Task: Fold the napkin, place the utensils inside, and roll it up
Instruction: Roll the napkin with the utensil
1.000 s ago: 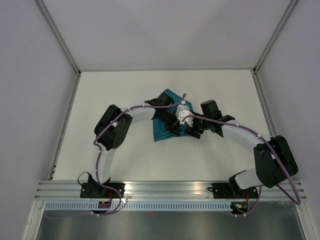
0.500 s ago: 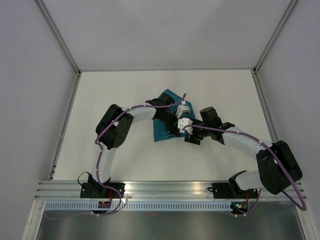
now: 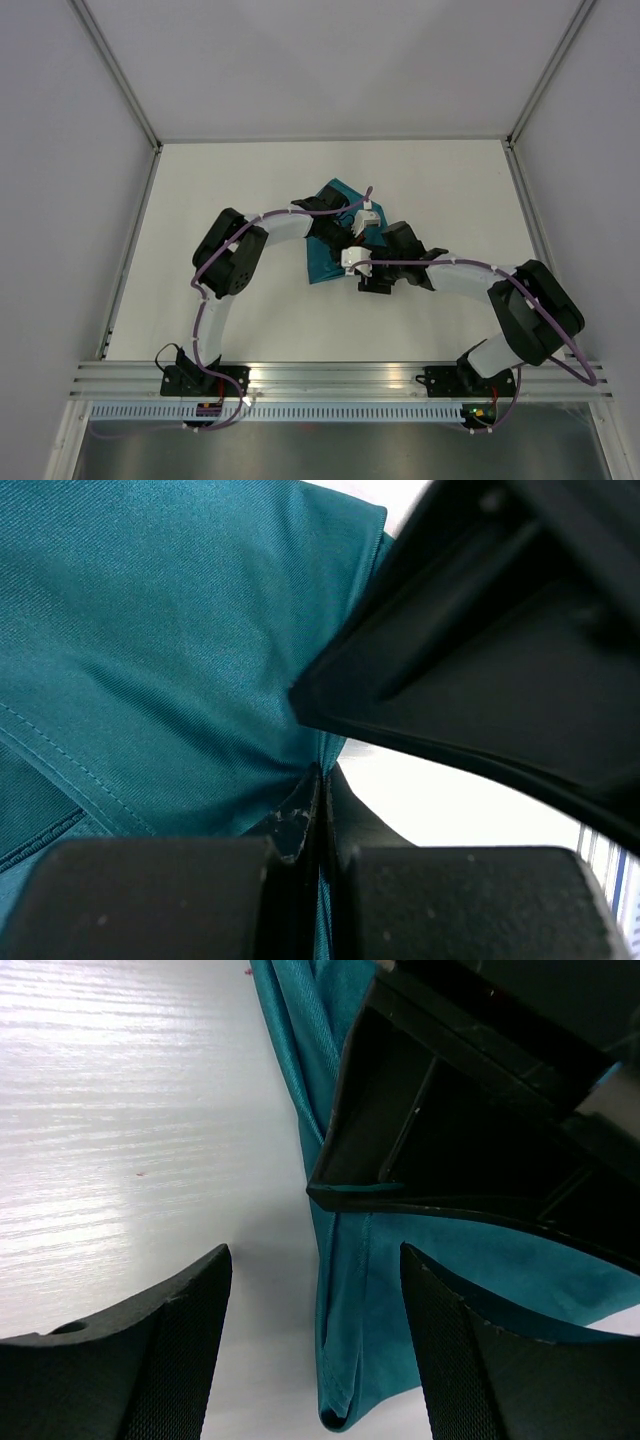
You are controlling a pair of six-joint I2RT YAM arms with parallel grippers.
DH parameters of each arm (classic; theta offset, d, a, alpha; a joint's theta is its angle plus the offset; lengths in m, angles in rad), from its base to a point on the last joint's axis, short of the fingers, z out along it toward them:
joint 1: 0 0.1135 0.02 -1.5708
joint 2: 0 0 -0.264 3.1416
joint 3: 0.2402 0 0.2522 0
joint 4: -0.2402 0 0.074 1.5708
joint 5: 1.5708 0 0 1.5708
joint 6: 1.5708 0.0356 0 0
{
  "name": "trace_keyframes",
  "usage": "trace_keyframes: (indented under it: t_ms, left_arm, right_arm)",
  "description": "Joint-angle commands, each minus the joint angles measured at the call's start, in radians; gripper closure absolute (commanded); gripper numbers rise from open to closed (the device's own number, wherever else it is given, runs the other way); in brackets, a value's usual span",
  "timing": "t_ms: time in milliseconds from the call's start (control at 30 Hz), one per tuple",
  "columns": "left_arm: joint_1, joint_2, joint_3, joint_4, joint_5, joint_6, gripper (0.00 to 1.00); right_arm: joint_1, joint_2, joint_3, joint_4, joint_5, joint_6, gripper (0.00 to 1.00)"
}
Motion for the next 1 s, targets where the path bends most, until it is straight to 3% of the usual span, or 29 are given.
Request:
trace_keyframes:
  t_ms: [0,133,300,400,533,833,967]
  left_arm:
    - [0.001,0.019,0.038,-0.012,0.048,-0.012,0.98]
    - [0.003,0.016,0.035,-0.018,0.052,-0.006,0.98]
    - [0.003,0.007,0.033,-0.026,0.069,0.003,0.98]
    - [0.003,-0.001,0.041,-0.027,0.069,0.0,0.9]
    - [0.004,-0.011,0.047,-0.027,0.071,-0.013,0.72]
    - [0.05,-0.054,0.07,0.006,0.064,-0.104,0.6]
    - [0.082,-0.08,0.075,0.04,0.063,-0.148,0.59]
  right_arm:
    - [0.004,0.042,0.033,0.066,0.025,-0.021,0.26]
    - [0.004,0.087,0.057,0.063,0.033,-0.023,0.31]
    - [0.004,0.119,0.08,0.031,0.03,-0.037,0.5]
    - [0.006,0.125,0.091,-0.003,0.025,-0.046,0.6]
    - [0.004,0.142,0.12,-0.072,0.017,-0.054,0.71]
    - [-0.009,0.166,0.208,-0.239,-0.064,-0.054,0.78]
    - [-0.032,0.2,0.278,-0.324,-0.118,-0.057,0.79]
